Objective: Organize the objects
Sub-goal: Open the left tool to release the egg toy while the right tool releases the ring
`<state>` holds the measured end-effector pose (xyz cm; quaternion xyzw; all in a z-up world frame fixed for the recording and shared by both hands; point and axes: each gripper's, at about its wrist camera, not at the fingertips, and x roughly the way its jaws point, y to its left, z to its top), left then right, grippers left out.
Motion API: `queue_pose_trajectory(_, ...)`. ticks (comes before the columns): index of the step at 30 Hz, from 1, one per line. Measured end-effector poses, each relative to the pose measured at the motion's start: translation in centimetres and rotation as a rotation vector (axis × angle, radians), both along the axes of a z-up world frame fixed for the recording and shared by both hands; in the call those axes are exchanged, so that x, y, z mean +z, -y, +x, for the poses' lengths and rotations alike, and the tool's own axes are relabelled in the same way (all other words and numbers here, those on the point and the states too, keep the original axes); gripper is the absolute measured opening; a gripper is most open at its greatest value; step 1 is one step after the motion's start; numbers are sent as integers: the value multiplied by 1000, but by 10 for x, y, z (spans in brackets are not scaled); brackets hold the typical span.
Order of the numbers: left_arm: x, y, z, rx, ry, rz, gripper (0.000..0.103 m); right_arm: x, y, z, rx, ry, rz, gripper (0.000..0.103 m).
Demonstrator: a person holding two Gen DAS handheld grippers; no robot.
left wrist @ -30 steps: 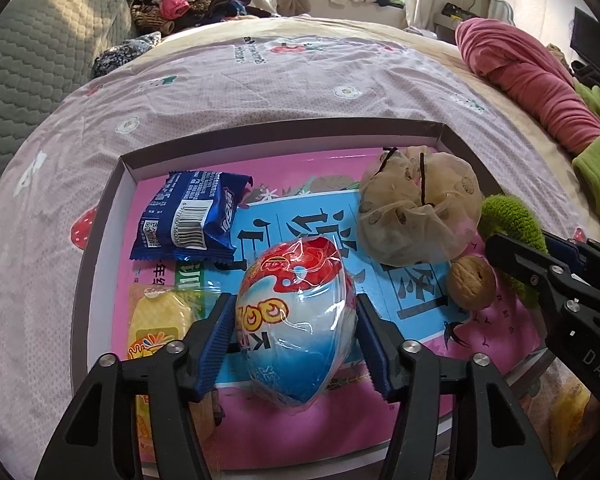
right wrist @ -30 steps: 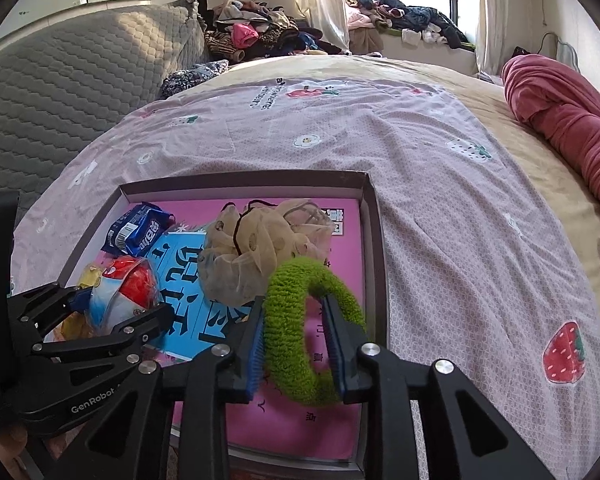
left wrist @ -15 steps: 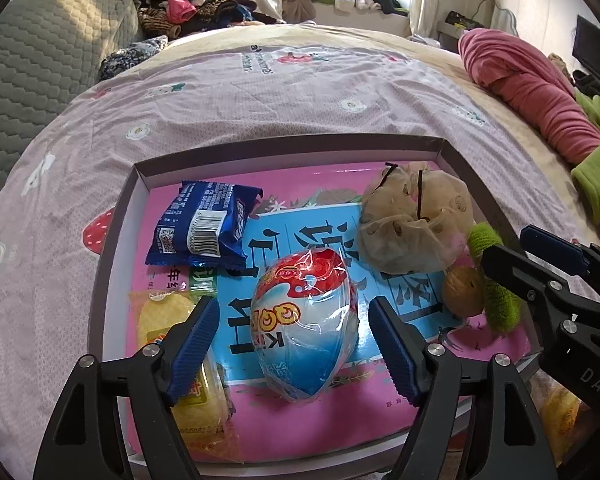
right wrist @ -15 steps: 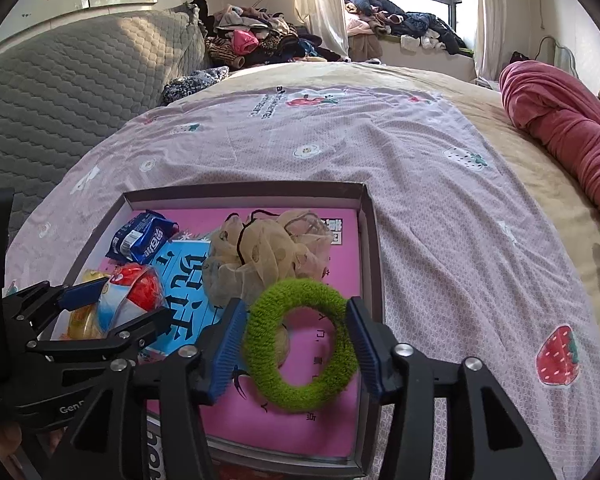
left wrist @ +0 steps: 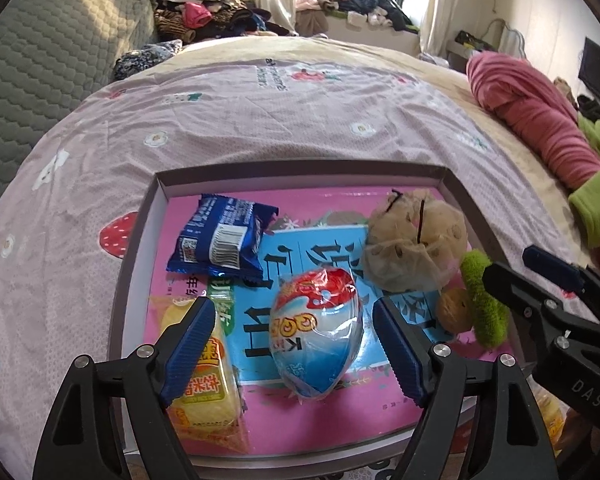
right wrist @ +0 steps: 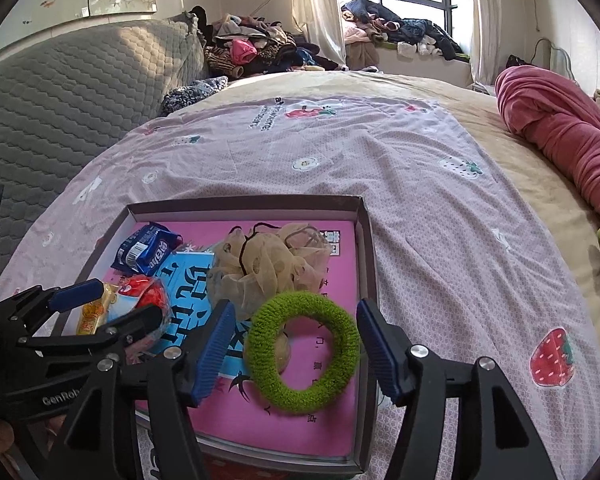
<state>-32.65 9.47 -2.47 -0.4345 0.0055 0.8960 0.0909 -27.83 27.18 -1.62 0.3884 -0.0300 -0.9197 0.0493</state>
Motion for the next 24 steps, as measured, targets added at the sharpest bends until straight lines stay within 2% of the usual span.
queue_pose_trajectory(8, 11, 7, 3, 24, -20, 26, 82, 6, 3, 3, 3, -18, -4, 67)
queue_pose_trajectory(17, 24, 7, 12, 15, -45, 14, 82, 15, 5, 10, 1, -44, -3, 71)
queue_pose_trajectory(20, 30, 10, 14, 27, -58, 1, 83, 19, 5, 12, -4, -56, -1, 78)
queue_pose_trajectory(24, 40, 17, 20, 32, -79, 34, 83, 26, 4, 16, -24, -77, 1, 86)
